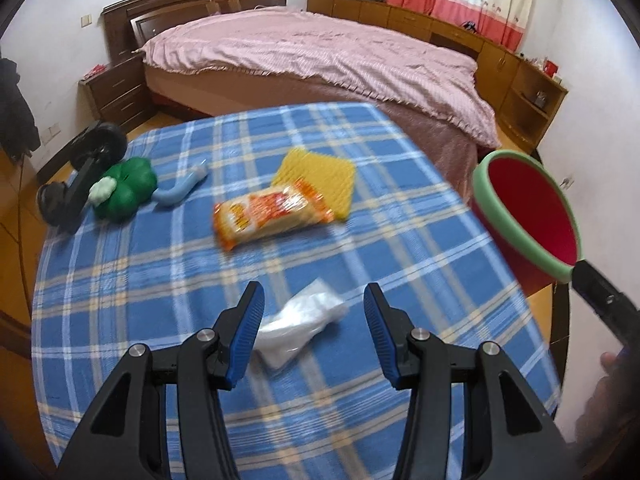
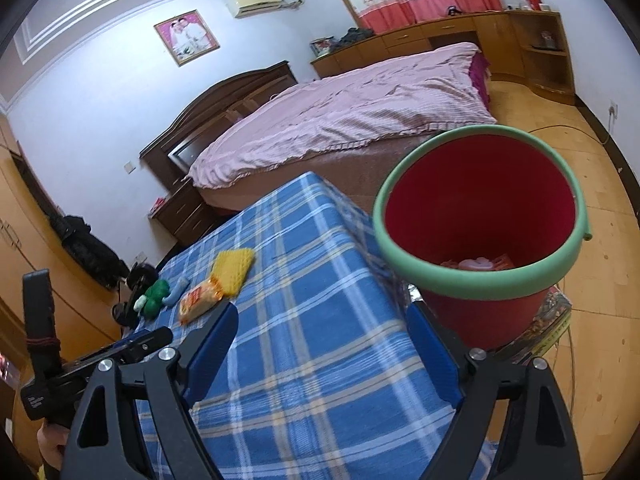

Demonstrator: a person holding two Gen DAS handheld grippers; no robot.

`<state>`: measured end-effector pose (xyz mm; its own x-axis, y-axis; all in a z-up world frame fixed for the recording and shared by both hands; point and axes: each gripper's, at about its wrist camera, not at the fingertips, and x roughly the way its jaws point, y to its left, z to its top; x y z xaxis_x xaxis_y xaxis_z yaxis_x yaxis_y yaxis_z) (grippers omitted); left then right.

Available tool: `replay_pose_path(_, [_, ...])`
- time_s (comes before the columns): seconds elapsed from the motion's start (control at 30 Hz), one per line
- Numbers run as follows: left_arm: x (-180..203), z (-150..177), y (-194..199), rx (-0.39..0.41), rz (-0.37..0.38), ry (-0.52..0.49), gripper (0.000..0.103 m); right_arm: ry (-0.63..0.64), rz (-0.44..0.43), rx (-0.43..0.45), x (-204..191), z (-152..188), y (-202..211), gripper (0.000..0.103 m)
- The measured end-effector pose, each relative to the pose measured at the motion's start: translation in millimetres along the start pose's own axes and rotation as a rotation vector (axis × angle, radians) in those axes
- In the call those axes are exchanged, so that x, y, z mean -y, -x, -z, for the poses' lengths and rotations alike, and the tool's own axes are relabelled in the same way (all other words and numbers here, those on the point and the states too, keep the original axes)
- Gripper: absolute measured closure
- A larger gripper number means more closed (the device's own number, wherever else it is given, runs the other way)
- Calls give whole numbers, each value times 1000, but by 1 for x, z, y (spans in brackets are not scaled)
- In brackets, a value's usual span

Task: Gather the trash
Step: 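Move both tools back toward the clear plastic bag on the table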

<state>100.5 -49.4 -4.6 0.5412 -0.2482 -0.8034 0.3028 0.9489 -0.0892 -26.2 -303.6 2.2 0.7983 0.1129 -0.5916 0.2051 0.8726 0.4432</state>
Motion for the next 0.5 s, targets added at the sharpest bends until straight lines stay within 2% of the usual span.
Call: replay_pose_path(0.5, [-11, 17, -39, -107, 17, -9, 51, 23, 4, -56, -12, 8, -14, 15])
